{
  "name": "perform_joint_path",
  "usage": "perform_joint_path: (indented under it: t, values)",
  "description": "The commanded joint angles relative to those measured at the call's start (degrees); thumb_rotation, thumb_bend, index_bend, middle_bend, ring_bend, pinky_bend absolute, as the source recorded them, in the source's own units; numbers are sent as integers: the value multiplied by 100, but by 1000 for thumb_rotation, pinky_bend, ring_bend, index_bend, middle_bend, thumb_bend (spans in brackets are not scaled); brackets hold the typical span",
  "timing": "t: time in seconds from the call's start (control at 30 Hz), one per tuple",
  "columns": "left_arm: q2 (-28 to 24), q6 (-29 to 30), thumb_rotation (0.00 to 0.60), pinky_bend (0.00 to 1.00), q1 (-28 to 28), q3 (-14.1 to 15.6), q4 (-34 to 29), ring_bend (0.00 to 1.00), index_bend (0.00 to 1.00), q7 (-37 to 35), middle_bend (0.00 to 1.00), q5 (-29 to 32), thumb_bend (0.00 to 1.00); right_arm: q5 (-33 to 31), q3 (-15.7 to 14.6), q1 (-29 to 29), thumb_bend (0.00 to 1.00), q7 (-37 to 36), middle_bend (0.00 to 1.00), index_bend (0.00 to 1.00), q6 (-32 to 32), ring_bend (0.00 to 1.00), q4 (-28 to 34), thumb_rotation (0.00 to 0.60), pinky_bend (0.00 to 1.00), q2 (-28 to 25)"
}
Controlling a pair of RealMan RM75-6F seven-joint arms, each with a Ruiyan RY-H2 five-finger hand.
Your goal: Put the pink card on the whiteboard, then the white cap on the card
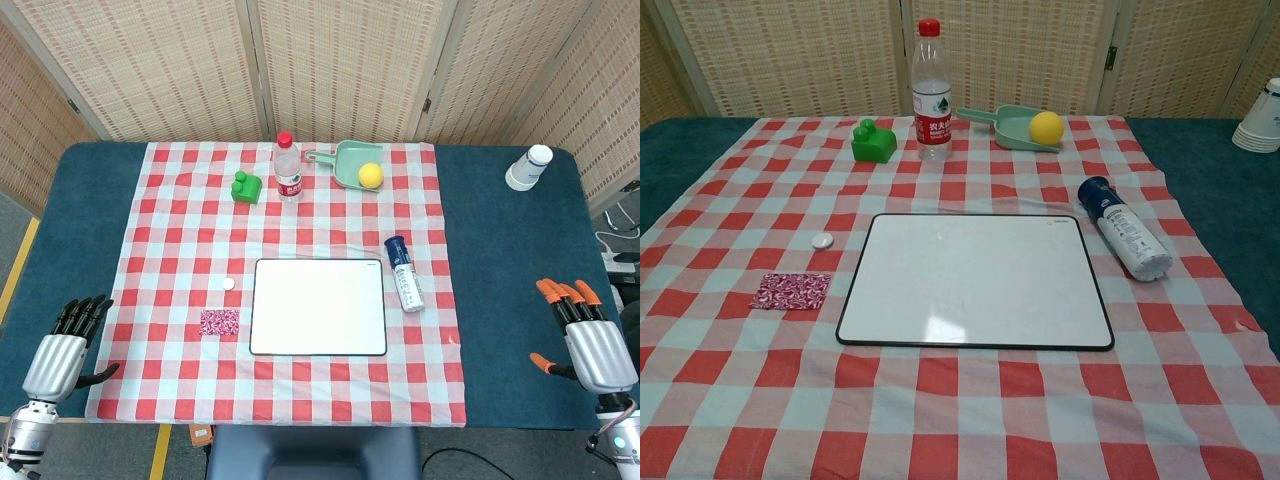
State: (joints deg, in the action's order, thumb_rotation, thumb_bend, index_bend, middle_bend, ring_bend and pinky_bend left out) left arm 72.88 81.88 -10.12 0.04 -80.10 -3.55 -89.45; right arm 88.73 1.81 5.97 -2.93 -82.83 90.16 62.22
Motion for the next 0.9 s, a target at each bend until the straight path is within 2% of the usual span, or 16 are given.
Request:
perform_joint_path:
  t: [0.03, 0.3, 0.9]
  values:
    - [17, -22, 600, 0, -9, 5, 7, 0, 0, -5, 0, -2, 176, 18, -2, 10, 0, 33, 96, 0, 1, 0, -25, 600, 0, 27]
    - [-50, -34, 600, 0, -45, 36, -74, 0, 0, 0, 0, -94, 175, 50, -32, 30, 0, 86, 96, 0, 43, 0, -11, 600, 0, 64]
    - [-16, -197, 600, 0, -292, -106, -201, 0, 0, 278, 0, -116, 175, -27, 32, 105, 0, 69, 96, 0, 134, 0, -84, 600, 0, 102]
